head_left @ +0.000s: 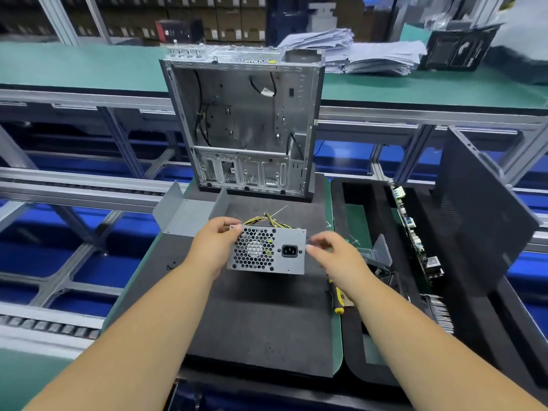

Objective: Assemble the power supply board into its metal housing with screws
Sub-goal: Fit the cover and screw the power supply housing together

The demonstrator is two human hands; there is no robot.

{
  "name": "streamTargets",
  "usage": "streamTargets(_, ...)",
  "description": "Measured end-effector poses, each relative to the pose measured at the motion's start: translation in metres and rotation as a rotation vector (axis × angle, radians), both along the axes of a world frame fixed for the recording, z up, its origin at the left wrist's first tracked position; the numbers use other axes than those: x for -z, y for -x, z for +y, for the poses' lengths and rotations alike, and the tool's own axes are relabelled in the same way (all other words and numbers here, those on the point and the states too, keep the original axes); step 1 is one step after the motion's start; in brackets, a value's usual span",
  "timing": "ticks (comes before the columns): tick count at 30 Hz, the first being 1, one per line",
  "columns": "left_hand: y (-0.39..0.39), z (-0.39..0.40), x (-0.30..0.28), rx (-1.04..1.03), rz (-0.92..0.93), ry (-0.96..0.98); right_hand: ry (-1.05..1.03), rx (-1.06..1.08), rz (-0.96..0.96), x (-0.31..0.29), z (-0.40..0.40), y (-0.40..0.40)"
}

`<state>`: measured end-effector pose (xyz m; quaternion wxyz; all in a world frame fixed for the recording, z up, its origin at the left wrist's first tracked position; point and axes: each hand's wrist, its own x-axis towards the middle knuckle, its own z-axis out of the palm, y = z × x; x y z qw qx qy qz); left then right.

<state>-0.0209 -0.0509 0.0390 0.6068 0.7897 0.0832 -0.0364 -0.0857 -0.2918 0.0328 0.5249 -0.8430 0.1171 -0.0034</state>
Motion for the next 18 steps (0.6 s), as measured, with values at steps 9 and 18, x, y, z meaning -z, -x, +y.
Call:
streamTargets(9, -0.002, 0.006, -0.016, 0.236, -0.05, -0.339, 0.351, -0.207, -0.049, -0.035, 0.02, -0.034)
streamTargets(18, -0.026, 0.013, -0.022, 0.376, -0.047, -0.268, 0.57, -0.265, -0.02, -0.051, 0.019, -0.05)
